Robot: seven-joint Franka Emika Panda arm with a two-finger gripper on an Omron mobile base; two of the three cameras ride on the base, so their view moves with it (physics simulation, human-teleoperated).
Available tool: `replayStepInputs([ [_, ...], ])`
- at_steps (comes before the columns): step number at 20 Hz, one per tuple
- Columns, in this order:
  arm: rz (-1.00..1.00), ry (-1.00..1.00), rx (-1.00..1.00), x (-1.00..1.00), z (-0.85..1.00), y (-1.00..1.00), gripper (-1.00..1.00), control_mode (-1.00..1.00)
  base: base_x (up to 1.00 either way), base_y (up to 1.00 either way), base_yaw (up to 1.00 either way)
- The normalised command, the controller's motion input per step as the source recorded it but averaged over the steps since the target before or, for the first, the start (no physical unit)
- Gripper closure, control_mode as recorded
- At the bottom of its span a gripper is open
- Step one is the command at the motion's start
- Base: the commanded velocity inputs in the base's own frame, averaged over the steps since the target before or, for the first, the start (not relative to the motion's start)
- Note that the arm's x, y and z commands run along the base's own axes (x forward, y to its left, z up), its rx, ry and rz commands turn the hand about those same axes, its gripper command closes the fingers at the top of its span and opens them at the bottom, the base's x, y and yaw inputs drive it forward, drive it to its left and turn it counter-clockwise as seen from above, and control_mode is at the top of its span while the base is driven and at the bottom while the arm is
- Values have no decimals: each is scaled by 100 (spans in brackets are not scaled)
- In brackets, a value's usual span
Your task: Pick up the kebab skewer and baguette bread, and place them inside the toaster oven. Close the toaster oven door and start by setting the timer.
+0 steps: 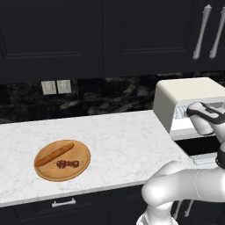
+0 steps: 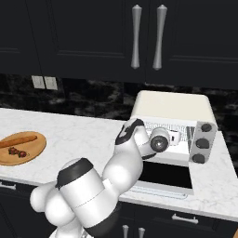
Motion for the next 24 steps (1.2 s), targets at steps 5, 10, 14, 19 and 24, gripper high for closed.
replayStepInputs([
  [5, 0, 2, 0, 0, -15, 0, -100, -100, 0, 0, 0],
  [10, 0, 1, 0, 0, -17, 0, -100, -100, 0, 0, 0],
  [14, 0, 1, 0, 0, -20, 0, -100, -100, 0, 0, 0],
  [19, 0, 0, 0, 0, -32, 0, -100, -100, 0, 0, 0],
  [24, 0, 0, 0, -9, -49, 0, -100, -100, 0, 0, 0],
])
